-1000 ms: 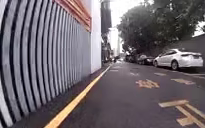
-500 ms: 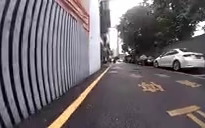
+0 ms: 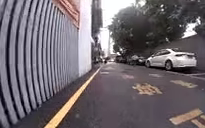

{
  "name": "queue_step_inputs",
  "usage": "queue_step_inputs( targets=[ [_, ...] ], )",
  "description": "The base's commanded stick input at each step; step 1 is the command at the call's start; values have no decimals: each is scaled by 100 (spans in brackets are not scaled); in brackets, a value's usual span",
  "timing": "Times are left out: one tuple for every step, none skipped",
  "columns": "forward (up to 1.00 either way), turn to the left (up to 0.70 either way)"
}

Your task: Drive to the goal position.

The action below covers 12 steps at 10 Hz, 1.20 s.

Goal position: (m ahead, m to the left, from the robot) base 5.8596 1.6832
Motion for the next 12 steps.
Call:
queue_step_inputs(
  targets=[
    [45,0],
    [45,0],
    [45,0],
    [45,0],
    [45,0],
    [45,0],
    [45,0],
    [45,0],
    [45,0],
    [45,0],
    [45,0],
    [45,0]
  ],
)
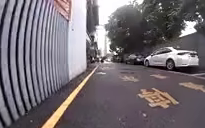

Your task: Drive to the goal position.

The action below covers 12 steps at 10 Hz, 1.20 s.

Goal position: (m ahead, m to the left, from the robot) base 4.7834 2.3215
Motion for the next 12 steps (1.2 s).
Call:
queue_step_inputs(
  targets=[
    [45,0],
    [45,0],
    [45,0],
    [45,0],
    [45,0],
    [45,0],
    [45,0],
    [45,0],
    [45,0],
    [45,0],
    [45,0],
    [45,0]
  ],
)
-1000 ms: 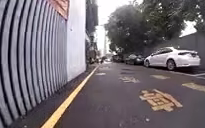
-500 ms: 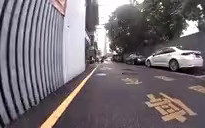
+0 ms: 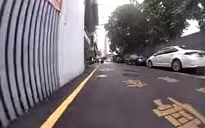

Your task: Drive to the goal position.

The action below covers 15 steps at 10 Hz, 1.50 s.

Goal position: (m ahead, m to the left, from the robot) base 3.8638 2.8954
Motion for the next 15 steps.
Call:
queue_step_inputs(
  targets=[
    [45,0],
    [45,0],
    [45,0],
    [45,0],
    [45,0],
    [45,0],
    [45,0],
    [45,0],
    [45,0],
    [45,0],
    [45,0],
    [45,0],
    [45,0],
    [45,0],
    [45,0]
  ],
)
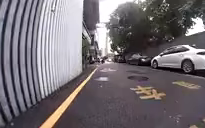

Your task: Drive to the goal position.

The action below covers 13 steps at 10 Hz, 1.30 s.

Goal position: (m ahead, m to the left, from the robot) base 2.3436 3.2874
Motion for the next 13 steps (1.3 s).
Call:
queue_step_inputs(
  targets=[
    [45,0],
    [45,0],
    [45,0],
    [45,0],
    [45,0],
    [45,0],
    [45,0],
    [45,0],
    [45,0],
    [45,0],
    [45,0],
    [45,0],
    [45,0]
  ],
)
